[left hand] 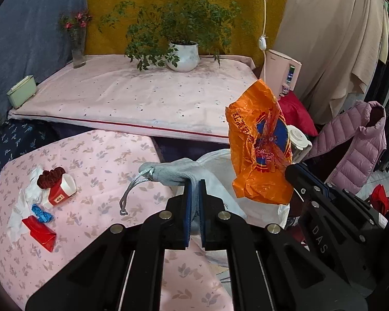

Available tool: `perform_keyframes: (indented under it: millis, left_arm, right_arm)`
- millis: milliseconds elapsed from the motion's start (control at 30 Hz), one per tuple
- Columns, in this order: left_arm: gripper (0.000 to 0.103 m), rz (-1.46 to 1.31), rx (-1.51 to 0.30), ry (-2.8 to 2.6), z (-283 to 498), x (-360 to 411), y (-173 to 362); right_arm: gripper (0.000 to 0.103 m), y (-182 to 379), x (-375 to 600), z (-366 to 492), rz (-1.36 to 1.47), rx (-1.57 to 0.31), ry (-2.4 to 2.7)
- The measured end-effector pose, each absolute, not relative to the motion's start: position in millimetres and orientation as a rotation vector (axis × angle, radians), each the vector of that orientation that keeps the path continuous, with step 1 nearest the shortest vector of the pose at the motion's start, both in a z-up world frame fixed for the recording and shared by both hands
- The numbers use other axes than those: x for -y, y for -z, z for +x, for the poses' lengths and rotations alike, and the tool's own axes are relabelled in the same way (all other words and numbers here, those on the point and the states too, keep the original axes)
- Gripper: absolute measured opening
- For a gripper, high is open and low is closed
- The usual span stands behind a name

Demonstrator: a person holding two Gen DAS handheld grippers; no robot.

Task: Collect trash
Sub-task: 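Carry the grey pouch and orange bag over the bin and open both grippers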

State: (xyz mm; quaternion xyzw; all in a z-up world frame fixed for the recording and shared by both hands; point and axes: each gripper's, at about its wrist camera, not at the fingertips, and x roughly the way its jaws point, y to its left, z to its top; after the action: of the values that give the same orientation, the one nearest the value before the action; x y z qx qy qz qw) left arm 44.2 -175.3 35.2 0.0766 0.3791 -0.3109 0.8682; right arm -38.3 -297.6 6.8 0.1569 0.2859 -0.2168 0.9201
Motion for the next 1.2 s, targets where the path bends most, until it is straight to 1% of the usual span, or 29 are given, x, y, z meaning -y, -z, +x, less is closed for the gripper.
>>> perform_keyframes:
  millis: [267, 533, 567, 600, 667, 700, 933, 1000, 1067, 1133, 1200]
  left_arm:
    - [0.005, 0.194, -0.8, 0.684, 32, 205, -30]
    - [0.009, 0.199, -0.808, 0.717, 25, 228, -27]
    - [0.017, 0.201, -0.802, 0.713, 25, 229, -27]
    - [0.041, 0.205, -0.795, 0.698, 24, 230, -27]
    - [0.069, 0.193, -0.772, 0.645, 25, 227, -29]
    - [0.071, 0.181, -0.763, 0.634, 25, 225, -30]
    - [0.071, 0.172, -0.772, 0.618, 31, 217, -32]
    - [0.071, 0.171, -0.77, 0.614, 32, 214, -33]
    - [0.071, 0.17, -0.767, 0.61, 33, 212, -33]
    - [0.071, 0.164, -0.767, 0.606, 35, 208, -34]
    - [0.071, 0.155, -0.768, 0.601, 36, 205, -35]
  right_arm:
    - [0.002, 1, 323, -58, 0.352, -0.591, 0.492]
    - [0.002, 6, 335, -65, 0.368, -0.597, 0.512]
    - [0.002, 6, 336, -65, 0.368, -0.597, 0.514]
    - [0.002, 6, 337, -66, 0.369, -0.596, 0.515]
    - [0.002, 6, 339, -66, 0.378, -0.593, 0.516]
    - [0.002, 7, 341, -66, 0.383, -0.592, 0.516]
    - [0.008, 8, 340, -61, 0.386, -0.599, 0.502]
    - [0.016, 8, 337, -60, 0.386, -0.597, 0.499]
    - [0.02, 6, 335, -59, 0.383, -0.592, 0.498]
    - [0.022, 5, 333, -59, 0.382, -0.59, 0.495]
    - [0.029, 3, 331, -59, 0.379, -0.586, 0.495]
